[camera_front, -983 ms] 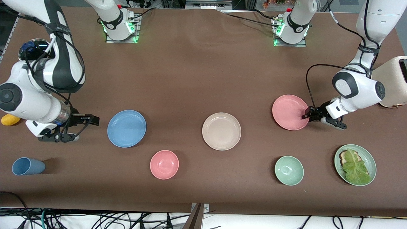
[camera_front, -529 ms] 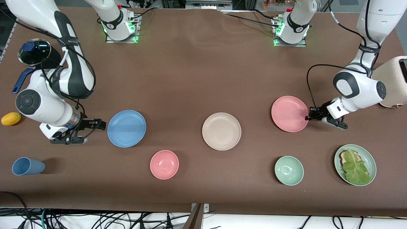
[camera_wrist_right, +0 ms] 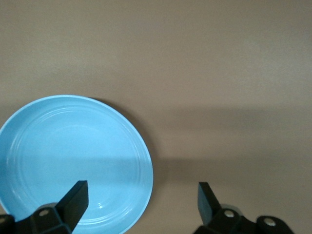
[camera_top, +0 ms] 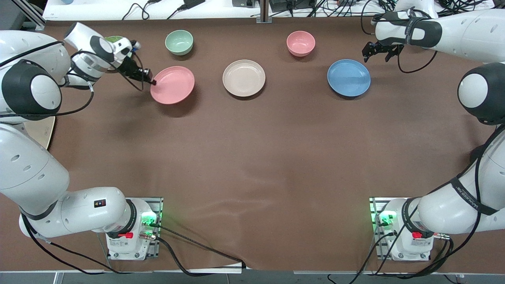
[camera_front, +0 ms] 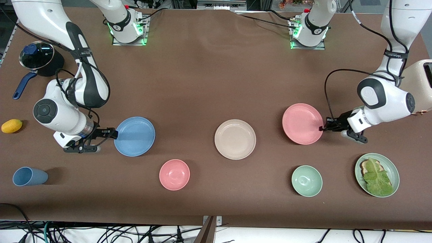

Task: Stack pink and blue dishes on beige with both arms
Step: 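Lift the pink plate with the left gripper while the right gripper reaches the blue plate, then carry the pink plate onto the beige plate while the right gripper grips the blue plate, then open the left gripper to release the pink plate on the beige plate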

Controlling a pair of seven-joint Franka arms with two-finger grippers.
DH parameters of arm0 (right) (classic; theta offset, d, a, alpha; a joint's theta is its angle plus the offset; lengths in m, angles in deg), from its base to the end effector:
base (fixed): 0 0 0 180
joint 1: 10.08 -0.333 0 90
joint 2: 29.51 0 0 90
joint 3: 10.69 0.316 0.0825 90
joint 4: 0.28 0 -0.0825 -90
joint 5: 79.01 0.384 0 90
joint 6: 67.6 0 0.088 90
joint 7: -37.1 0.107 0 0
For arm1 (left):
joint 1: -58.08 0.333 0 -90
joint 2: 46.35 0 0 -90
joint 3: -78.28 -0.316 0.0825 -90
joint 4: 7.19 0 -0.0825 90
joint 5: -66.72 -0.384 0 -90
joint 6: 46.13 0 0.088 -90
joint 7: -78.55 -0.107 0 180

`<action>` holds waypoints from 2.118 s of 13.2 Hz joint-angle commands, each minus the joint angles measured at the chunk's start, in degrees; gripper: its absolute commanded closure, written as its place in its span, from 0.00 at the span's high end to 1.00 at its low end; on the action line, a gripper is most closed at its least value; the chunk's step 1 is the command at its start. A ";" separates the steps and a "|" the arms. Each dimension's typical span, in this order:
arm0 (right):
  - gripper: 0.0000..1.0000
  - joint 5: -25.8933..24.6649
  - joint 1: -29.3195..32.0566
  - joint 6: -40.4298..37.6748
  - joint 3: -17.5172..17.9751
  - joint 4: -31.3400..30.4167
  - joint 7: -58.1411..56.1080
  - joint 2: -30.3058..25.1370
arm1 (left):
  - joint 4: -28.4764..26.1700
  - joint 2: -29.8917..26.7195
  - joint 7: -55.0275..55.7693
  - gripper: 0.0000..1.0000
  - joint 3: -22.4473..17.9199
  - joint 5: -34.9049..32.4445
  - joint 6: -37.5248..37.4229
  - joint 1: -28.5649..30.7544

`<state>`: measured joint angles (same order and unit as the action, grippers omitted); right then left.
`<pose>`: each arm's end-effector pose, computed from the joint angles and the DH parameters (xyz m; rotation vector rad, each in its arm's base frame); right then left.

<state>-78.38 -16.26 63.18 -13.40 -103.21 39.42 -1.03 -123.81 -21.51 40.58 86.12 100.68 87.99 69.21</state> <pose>0.6513 0.0421 0.2717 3.1266 0.0288 -0.0151 0.5871 0.0261 0.2232 2.6643 -0.1984 0.0518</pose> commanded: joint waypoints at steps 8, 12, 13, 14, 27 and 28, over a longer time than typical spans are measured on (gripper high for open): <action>0.92 0.78 0.29 13.98 0.42 -10.45 -1.26 0.53 | 11.23 6.36 26.53 0.00 3.94 1.46 5.34 -16.57; 0.74 0.87 0.38 13.98 0.42 -10.80 -1.26 1.24 | 12.81 10.49 31.71 0.00 3.94 1.54 12.64 -22.11; 0.68 0.87 0.38 13.98 0.42 -10.89 -1.26 1.32 | 13.60 11.28 33.20 0.00 3.94 1.54 13.18 -23.16; 0.64 0.87 0.38 13.98 0.42 -10.89 -1.26 1.67 | 14.30 12.16 34.26 0.00 3.85 1.46 13.36 -23.69; 0.00 1.04 0.38 13.71 0.42 -10.72 -1.26 1.85 | 16.24 14.71 33.84 0.44 3.67 1.46 15.82 -24.23; 0.00 1.04 0.38 13.45 0.42 -10.46 -1.26 1.59 | 16.24 14.71 34.01 0.45 3.59 1.46 15.82 -24.14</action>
<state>-78.17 -16.24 76.10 -13.28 -113.44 39.05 0.73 -109.08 -7.59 74.95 90.09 100.68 103.64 45.35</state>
